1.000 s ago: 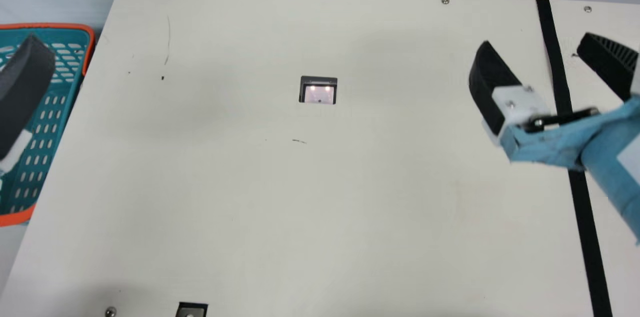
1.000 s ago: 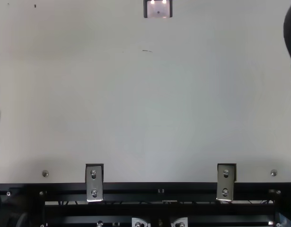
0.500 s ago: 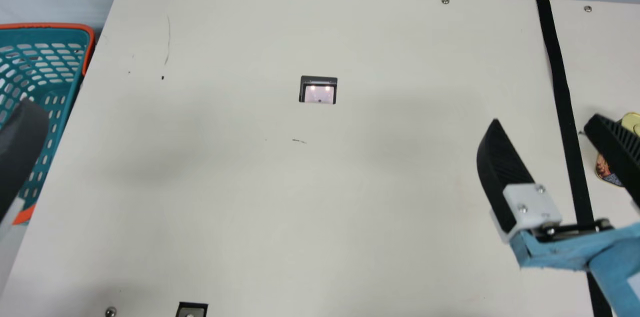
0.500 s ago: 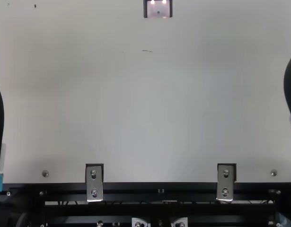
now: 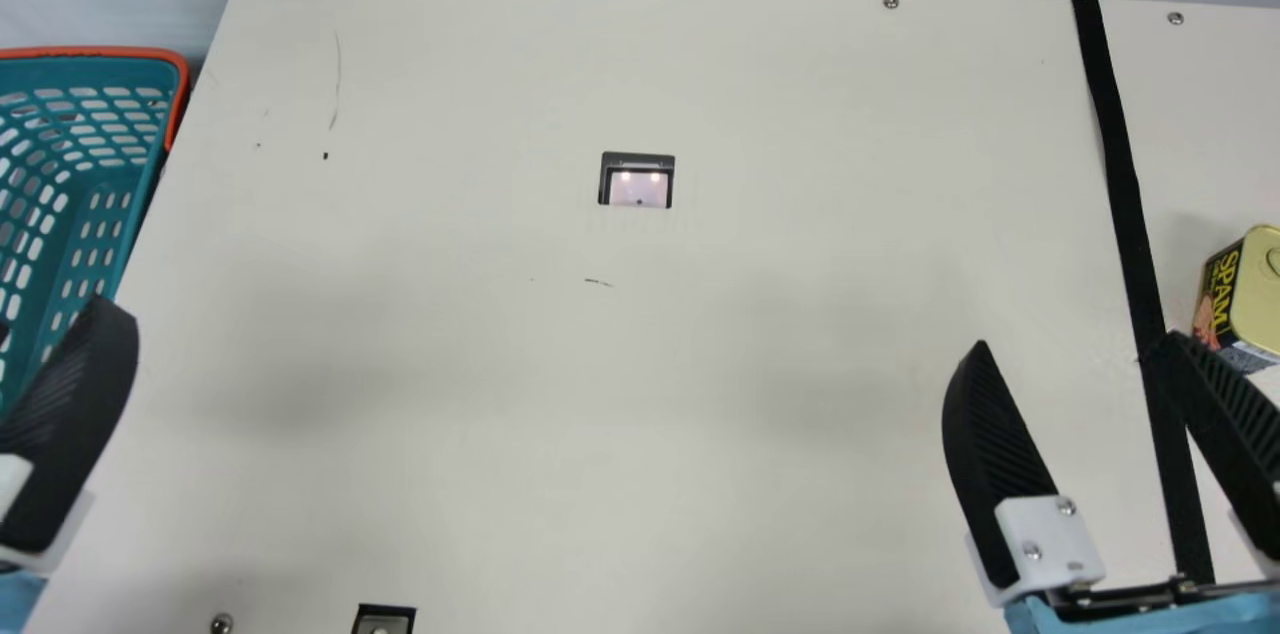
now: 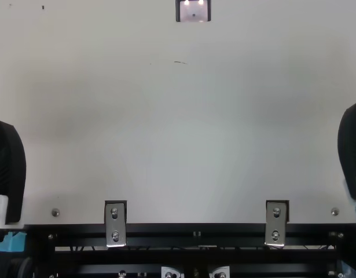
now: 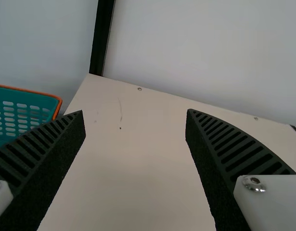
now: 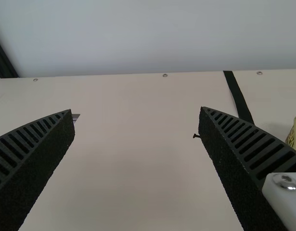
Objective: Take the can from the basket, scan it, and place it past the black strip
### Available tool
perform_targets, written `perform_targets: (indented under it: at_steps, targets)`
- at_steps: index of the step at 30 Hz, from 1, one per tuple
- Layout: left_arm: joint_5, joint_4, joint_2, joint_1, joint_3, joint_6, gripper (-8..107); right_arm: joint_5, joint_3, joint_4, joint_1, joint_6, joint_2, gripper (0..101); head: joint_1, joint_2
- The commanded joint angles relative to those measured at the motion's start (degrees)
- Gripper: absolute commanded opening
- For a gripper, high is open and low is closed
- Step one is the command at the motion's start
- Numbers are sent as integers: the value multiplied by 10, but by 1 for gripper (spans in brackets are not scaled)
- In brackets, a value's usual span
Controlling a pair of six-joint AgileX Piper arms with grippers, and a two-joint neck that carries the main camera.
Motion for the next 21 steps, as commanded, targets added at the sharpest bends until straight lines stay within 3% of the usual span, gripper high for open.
perform_targets:
  at_steps: [1,5,6,10,21]
  targets:
    - [-21,-15,0,4,14,57,90,-2,13,2,2,0,-24,101,-6,7]
    - [-68,-30,0,10,47,114,90,-6,36,1,4,-4,-49,101,-6,7]
    - [-43,-26,0,8,34,74,90,-7,42,1,3,-5,-54,101,-6,7]
    - [-69,-29,0,10,47,113,90,-2,42,3,4,-3,-55,101,-6,7]
    - [-69,-29,-1,10,47,114,90,-4,42,3,4,-3,-55,101,-6,7]
